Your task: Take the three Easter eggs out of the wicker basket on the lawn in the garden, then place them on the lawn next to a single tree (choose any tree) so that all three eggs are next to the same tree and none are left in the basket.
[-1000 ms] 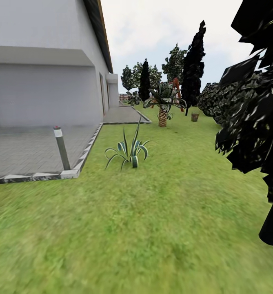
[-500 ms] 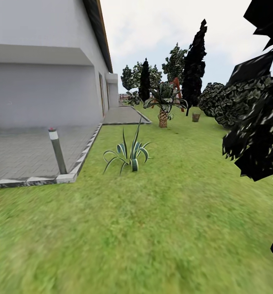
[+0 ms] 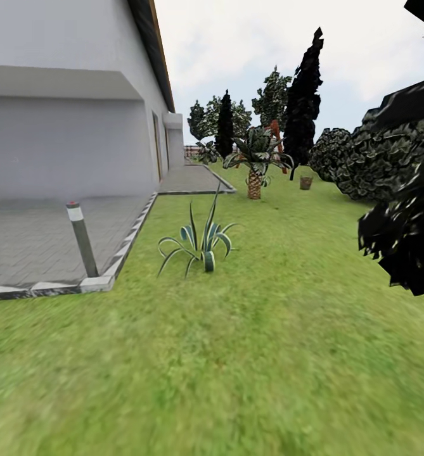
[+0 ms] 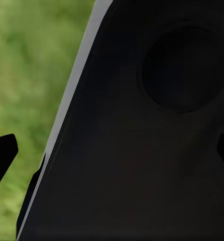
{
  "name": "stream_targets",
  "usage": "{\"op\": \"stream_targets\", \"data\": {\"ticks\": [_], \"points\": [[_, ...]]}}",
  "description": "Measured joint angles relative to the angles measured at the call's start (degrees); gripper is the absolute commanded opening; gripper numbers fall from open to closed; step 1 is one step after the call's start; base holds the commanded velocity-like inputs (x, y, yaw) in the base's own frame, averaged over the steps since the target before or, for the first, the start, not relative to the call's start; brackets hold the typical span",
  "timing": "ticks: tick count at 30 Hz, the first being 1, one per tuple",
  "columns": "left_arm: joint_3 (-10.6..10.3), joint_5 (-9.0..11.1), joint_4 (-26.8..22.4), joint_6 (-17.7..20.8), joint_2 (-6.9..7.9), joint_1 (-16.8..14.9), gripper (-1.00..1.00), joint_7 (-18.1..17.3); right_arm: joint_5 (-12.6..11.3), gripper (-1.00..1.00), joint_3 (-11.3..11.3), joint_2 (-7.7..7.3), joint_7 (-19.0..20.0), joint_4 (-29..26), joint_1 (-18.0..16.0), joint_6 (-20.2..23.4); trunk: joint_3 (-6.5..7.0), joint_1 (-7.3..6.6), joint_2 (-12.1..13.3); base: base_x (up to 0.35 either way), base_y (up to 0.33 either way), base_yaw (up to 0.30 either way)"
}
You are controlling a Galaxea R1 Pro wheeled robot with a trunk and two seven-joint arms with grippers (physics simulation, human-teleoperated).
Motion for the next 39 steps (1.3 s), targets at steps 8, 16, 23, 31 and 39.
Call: {"op": "stream_targets", "data": {"ticks": [8, 16, 23, 31, 39], "points": [[0.0, 0.0, 0.0, 0.0, 0.0, 0.0, 1.0, 0.0, 0.0, 1.0, 0.1, -0.06, 0.0, 0.0, 0.0, -0.1, 0.0, 0.0, 0.0, 0.325, 0.0, -0.11], [0.0, 0.0, 0.0, 0.0, -0.01, 0.0, 1.0, 0.1, 0.1, 1.0, 0.1, -0.05, 0.0, 0.0, 0.0, -0.2, 0.0, 0.0, 0.0, 0.328, 0.0, -0.172], [0.0, 0.0, 0.0, 0.0, 0.02, 0.0, 1.0, 0.1, 0.1, 1.0, 0.1, -0.03, 0.0, 0.0, 0.0, -0.2, 0.0, 0.01, 0.0, 0.329, 0.0, -0.012], [-0.1, -0.1, 0.0, 0.0, 0.07, 0.0, 1.0, -0.1, 0.1, 1.0, 0.1, -0.05, 0.0, 0.0, 0.0, -0.2, 0.0, 0.05, 0.0, 0.33, 0.0, -0.124], [0.2, 0.0, 0.0, -0.1, 0.98, 0.0, 1.0, 0.1, 0.1, 1.0, 0.1, -0.05, 0.0, 0.0, 0.0, -0.2, 0.0, 0.07, 0.0, 0.33, 0.0, -0.219]]}}
